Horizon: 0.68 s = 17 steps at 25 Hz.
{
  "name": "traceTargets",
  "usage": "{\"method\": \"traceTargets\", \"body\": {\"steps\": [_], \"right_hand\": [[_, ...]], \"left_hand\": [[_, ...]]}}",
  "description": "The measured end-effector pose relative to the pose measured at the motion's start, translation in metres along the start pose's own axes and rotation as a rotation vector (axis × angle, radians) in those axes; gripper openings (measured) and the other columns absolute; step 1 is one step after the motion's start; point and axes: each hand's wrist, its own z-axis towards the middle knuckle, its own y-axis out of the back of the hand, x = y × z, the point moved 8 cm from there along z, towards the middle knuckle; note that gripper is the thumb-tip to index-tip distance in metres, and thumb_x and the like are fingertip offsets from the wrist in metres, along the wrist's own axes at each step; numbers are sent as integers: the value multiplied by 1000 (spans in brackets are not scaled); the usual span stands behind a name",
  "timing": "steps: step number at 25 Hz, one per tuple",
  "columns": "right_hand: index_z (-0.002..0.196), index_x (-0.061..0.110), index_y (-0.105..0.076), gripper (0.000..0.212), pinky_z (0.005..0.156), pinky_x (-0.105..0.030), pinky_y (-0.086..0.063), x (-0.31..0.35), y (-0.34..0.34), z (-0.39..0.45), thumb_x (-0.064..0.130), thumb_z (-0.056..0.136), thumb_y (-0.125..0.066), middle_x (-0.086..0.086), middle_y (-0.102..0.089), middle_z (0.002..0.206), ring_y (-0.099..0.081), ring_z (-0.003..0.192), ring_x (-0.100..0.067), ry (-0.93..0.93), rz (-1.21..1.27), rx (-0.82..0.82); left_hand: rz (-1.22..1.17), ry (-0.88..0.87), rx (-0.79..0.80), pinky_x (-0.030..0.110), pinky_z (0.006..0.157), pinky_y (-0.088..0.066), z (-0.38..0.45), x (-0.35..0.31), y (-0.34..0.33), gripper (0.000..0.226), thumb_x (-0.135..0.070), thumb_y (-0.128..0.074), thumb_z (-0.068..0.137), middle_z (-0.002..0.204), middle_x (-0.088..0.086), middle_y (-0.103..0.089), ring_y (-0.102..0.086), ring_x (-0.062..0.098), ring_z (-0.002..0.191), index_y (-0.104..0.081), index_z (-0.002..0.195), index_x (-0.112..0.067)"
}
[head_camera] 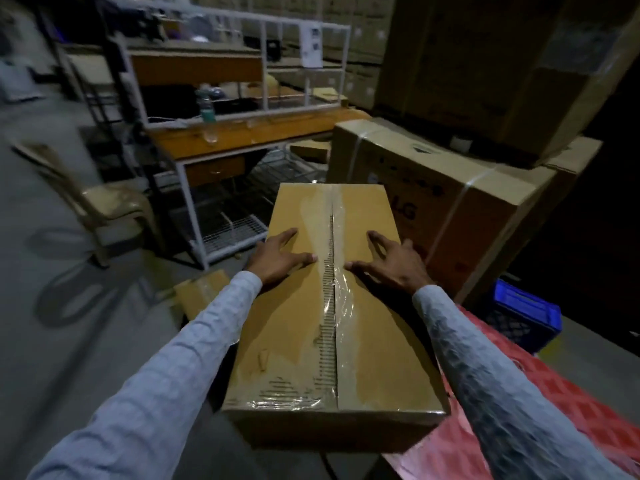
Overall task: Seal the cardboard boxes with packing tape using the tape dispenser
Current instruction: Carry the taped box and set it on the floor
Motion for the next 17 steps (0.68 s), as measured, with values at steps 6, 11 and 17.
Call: {"method": "traceTargets", "body": {"steps": [6, 11, 17], "right_hand": [[156, 51, -28, 112, 113, -58, -42, 137, -101, 6, 93, 59, -66, -19, -28, 151, -39, 137, -51, 164, 20, 185], [154, 53, -28, 112, 111, -58, -44, 228, -180, 31, 92, 57, -68, -16, -34, 144, -45, 130, -44, 310, -7, 327], [153, 56, -26, 114, 110, -60, -44, 303, -274, 92, 91, 54, -70, -19, -33, 150, -48, 131, -46, 395, 5, 454]], "left_hand": [[-31, 172, -164, 57, 114, -37, -41, 118, 116, 101, -75, -76, 62, 159, 5, -39, -42, 35, 141, -37, 151, -48], [-76, 302, -305, 54, 114, -36, -61, 201, 177, 94, -66, -78, 72, 159, 5, -36, -41, 36, 140, -36, 153, -46], [-72, 482, -378, 55, 113, -39, -28, 295, 224, 100, -80, -73, 59, 151, 13, -37, -43, 40, 135, -33, 149, -58]]}}
